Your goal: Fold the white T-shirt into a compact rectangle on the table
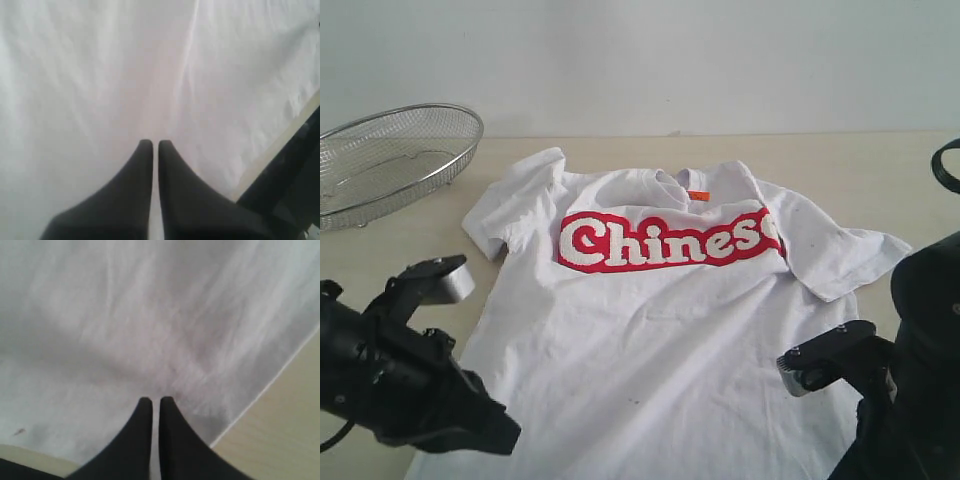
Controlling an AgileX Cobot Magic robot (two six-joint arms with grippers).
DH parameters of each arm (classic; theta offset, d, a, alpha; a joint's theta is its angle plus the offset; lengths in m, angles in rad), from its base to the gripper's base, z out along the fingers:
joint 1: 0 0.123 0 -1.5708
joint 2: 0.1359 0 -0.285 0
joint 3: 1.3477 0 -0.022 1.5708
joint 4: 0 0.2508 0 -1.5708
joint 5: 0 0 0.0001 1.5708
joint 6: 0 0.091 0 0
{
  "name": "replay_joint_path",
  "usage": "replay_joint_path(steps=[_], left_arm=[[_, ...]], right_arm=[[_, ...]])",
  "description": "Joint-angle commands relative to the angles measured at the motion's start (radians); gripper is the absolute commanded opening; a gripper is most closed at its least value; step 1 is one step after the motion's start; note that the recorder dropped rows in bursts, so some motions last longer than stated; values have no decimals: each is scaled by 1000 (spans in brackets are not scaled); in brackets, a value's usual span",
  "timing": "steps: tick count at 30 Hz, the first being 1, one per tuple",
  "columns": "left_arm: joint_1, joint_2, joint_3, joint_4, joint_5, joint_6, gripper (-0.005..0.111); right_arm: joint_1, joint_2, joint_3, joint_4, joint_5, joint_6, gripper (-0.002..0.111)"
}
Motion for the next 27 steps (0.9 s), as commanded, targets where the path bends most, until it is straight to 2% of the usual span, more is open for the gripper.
replay_joint_path(steps=[1,7,13,16,27], left_arm=[[-5,-8,-56,-10,-108,7,5],[-5,-8,-170,-12,-354,7,5],[-3,-6,-336,-5,-464,77,5],[-3,-3,-372,-5,-482,105,5],[-3,51,-377,-5,-467,108,5]], right_arm=[[0,0,19,-28,13,37,0],[0,0,71,-27,-37,71,0],[0,0,93,-46,-9,100,0],[0,0,106,-58,20,126,0],[0,-17,87,-67,42,204,0]])
